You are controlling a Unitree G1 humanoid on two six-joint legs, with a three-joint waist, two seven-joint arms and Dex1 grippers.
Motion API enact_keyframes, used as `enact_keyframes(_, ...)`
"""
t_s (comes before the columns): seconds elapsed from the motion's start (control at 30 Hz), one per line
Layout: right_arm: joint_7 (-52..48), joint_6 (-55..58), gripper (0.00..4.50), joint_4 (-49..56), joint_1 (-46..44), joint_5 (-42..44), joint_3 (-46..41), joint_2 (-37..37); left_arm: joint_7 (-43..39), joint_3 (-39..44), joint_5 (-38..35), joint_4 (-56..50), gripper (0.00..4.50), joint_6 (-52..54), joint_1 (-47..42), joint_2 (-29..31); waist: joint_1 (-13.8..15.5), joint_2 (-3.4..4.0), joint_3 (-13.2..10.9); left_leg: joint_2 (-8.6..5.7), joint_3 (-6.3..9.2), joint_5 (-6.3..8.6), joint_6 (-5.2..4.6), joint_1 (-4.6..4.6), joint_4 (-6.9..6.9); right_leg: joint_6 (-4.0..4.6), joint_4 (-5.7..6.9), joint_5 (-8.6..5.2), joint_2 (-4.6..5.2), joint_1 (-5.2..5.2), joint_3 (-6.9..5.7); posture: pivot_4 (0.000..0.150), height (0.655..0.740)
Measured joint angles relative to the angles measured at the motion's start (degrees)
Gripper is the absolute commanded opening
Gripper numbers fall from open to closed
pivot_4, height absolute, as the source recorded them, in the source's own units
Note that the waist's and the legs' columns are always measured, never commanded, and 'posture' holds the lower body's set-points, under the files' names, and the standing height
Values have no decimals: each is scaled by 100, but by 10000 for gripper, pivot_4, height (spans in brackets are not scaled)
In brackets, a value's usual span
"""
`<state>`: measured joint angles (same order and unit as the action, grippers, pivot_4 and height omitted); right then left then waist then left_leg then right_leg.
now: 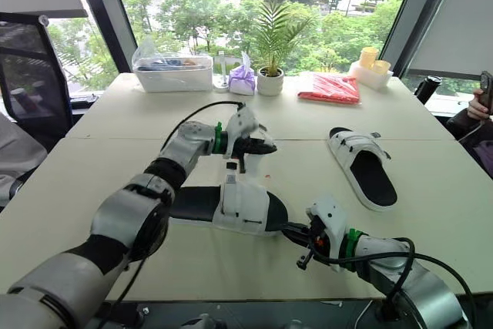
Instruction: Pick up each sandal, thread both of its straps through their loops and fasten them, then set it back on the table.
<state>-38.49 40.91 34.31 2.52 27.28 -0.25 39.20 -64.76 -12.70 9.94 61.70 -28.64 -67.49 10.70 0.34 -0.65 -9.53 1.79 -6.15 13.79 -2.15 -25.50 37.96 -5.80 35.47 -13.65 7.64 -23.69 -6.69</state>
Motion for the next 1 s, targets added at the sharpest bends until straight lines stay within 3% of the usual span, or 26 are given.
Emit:
enact_keyframes(0.1,-49,-162,0,-333,-146,-176,152,6,686,-745,1011,-490,294,-2368,435,501,37,-1,-1,3,0,-1,1,0,7,2,5,1,0,-1,-1,1500,7400)
enact_keyframes(0.2,-95,-424,0,-672,-310,-394,355,-35,1999,-1042,2037,-657,294,-3629,430,934,80,1,0,-2,3,6,-10,0,17,3,1,2,4,10,-3,1500,7400)
enact_keyframes(0.43,-141,-934,0,-1191,-485,-647,462,-244,6393,-2008,4883,-700,294,-3479,-20,1471,186,-4,-2,-3,3,10,-18,-2,25,-9,4,7,1,13,-2,1500,7400)
enact_keyframes(0.57,-199,-1047,0,-1358,-612,-732,519,-289,8197,-2649,5858,-692,294,-3073,-245,1531,189,-3,-2,-3,1,10,-19,-6,25,-11,6,6,1,8,-2,1500,7400)
enact_keyframes(0.67,-268,-1139,0,-1483,-718,-788,579,-333,8802,-2814,5964,-486,10146,-2931,-315,1506,180,-4,-2,-1,-2,9,-18,-7,25,-11,14,6,0,2,-2,1500,7400)
enact_keyframes(0.9,-510,-1313,0,-1846,-980,-848,620,-324,9699,-3180,6113,-385,44405,-3024,-626,1645,186,-3,-2,-1,-3,8,-17,-3,28,-12,19,6,1,5,-1,1500,7400)
enact_keyframes(1.0,-589,-1367,0,-1976,-1073,-853,618,-322,9866,-3366,6150,-315,44405,-3284,-625,1724,188,-3,-2,-1,-5,8,-16,-4,29,-12,22,6,2,3,-1,1500,7400)
